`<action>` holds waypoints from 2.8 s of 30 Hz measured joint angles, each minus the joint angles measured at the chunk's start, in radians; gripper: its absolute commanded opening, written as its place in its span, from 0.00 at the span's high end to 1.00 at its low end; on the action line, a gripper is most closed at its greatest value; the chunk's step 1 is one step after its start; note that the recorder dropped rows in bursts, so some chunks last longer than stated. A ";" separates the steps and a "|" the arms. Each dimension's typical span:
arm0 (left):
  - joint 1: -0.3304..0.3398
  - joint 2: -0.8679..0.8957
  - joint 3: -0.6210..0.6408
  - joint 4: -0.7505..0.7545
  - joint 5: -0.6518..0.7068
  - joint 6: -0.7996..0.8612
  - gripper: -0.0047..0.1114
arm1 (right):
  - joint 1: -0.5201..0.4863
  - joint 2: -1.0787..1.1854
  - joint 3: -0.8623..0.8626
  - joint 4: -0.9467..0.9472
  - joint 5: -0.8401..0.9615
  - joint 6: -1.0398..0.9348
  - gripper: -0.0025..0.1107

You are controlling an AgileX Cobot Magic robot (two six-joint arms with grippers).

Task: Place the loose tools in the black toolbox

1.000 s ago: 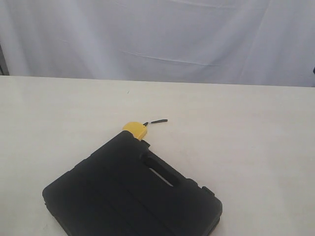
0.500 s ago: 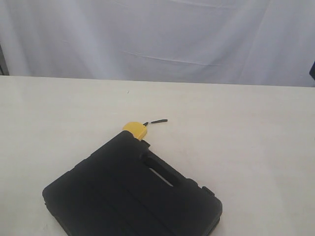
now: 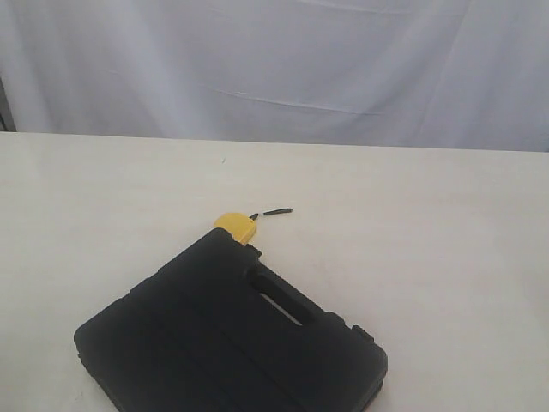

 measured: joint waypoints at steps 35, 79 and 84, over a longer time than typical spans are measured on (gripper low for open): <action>0.000 0.000 0.000 0.000 0.000 0.000 0.96 | -0.439 -0.407 0.236 1.270 -0.187 -1.357 0.98; 0.000 0.000 0.000 0.000 0.000 0.000 0.96 | -0.471 -0.419 0.383 1.593 -0.173 -1.632 0.98; 0.000 0.000 0.000 0.000 0.000 0.000 0.96 | -0.471 -0.419 0.383 1.595 -0.109 -1.627 0.98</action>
